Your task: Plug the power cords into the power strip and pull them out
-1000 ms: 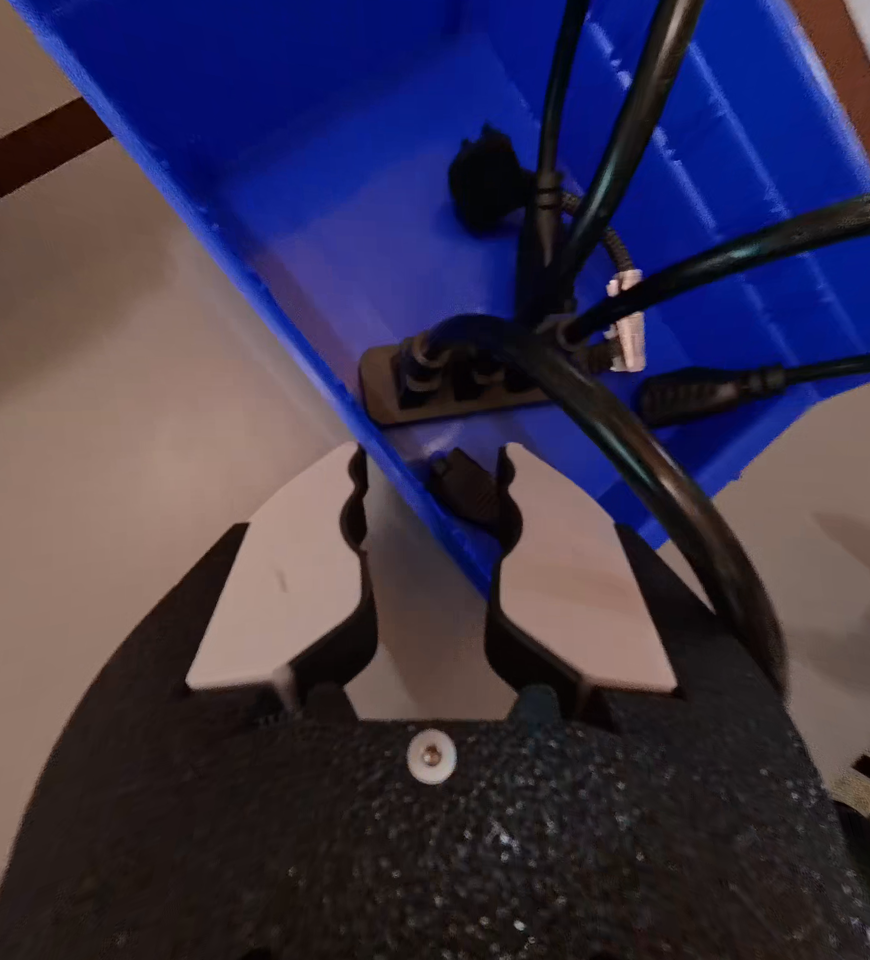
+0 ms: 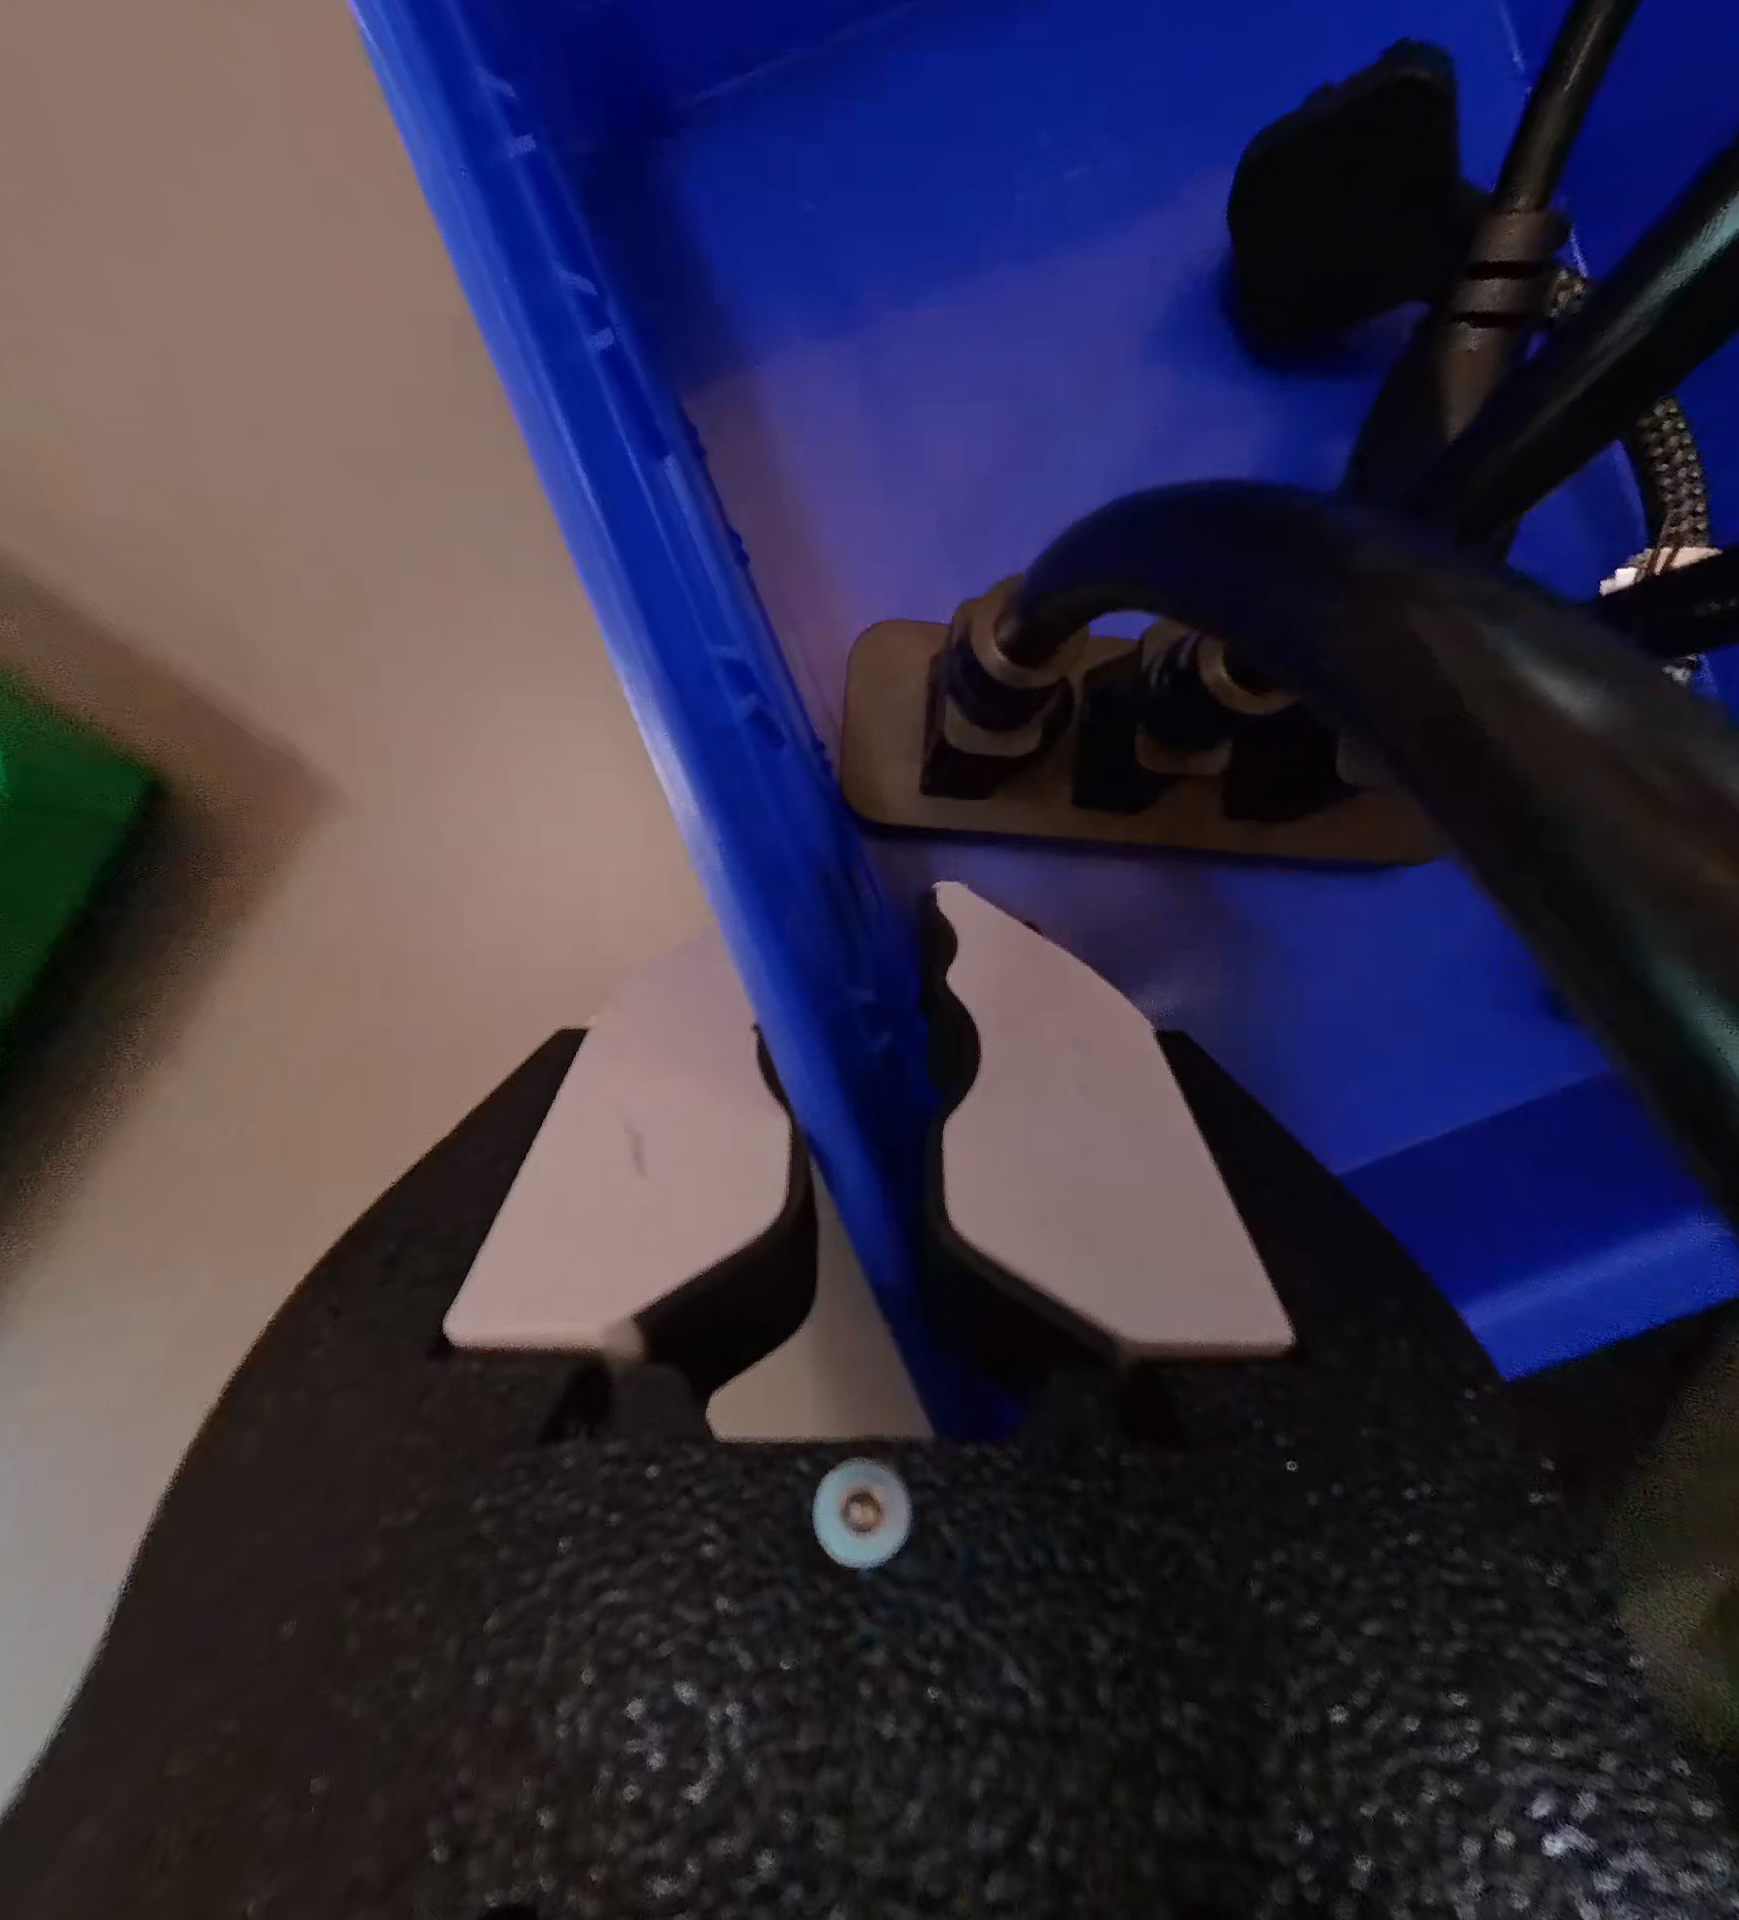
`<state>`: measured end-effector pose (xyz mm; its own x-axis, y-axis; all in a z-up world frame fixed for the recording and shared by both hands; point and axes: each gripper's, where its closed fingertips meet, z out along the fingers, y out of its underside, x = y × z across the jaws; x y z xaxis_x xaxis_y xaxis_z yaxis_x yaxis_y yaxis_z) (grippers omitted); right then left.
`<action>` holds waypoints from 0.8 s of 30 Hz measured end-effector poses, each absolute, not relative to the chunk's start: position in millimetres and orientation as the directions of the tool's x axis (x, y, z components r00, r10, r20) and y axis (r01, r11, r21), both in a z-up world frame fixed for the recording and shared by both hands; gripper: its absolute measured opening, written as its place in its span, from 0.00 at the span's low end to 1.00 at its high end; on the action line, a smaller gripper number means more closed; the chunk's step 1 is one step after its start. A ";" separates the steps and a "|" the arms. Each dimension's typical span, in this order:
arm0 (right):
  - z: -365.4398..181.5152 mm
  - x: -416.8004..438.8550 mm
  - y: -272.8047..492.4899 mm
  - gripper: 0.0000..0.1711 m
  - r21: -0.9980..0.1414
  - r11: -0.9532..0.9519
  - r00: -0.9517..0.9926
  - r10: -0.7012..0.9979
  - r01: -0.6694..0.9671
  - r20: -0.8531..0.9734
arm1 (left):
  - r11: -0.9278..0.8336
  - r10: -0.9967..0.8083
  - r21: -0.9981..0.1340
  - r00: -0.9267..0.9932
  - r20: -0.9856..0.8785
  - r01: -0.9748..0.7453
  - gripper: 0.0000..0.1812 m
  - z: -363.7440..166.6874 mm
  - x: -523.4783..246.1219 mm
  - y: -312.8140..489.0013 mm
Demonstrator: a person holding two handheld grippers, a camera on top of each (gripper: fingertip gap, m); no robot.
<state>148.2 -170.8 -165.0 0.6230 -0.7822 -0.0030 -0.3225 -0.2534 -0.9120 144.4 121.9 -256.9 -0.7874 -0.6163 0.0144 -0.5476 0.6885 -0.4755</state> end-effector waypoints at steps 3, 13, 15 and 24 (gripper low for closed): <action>-162.9 155.4 -120.2 0.48 -0.927 -0.209 0.662 -0.747 -0.311 -0.054 | 0.678 -0.634 -0.470 -0.773 0.015 -0.565 0.09 -256.8 102.5 181.8; -171.8 238.1 78.3 0.55 -0.878 -0.192 0.689 -0.699 -0.439 -0.192 | 0.478 -0.826 -0.485 -0.562 0.034 -0.732 0.12 -255.5 41.6 350.9; -171.7 255.0 113.7 0.55 -0.865 -0.151 0.676 -0.692 -0.478 -0.253 | 0.428 -0.863 -0.487 -0.504 0.028 -0.761 0.11 -255.5 34.6 377.2; -206.9 334.2 201.7 0.48 -0.813 -0.149 0.546 -0.805 -0.563 -0.230 | 0.181 -0.983 -0.423 -0.176 -0.052 -0.888 0.13 -257.5 13.1 483.6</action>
<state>334.2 201.7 -206.9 0.5461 -0.8054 -0.2305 -0.5633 -0.1494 -0.8126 13.1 483.6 -257.5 -0.1760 -0.9830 -0.0521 -0.8878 0.1813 -0.4230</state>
